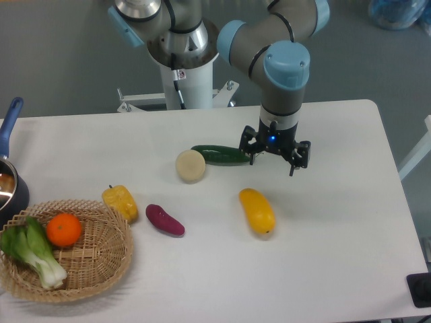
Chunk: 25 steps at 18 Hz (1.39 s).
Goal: Pick up the mango from the table
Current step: 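Lower the open gripper over the yellow mango and close on it, then lift the grasped mango up off the table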
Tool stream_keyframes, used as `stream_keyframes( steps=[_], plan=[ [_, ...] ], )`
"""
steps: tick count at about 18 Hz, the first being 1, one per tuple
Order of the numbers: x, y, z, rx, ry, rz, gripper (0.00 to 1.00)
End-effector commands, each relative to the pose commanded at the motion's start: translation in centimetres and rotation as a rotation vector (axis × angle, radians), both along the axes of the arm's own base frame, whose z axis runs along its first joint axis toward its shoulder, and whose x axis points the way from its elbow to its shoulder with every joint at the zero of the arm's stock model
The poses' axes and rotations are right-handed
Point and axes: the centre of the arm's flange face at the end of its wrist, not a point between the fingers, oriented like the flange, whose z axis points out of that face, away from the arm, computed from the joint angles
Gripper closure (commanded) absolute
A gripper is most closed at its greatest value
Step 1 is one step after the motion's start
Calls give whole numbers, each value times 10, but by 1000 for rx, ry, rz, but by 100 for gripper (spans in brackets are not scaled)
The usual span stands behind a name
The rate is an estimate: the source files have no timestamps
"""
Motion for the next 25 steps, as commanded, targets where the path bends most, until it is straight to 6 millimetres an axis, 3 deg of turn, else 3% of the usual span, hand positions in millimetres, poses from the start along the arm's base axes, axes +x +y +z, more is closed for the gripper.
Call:
stream_keyframes(
  steps=[2,7,25],
  plan=[
    [2,19,-12,0,-23,27,0],
    [0,30,-43,-22,-76,121,0],
    [-2,52,-99,-75,-67,264,0]
  ],
)
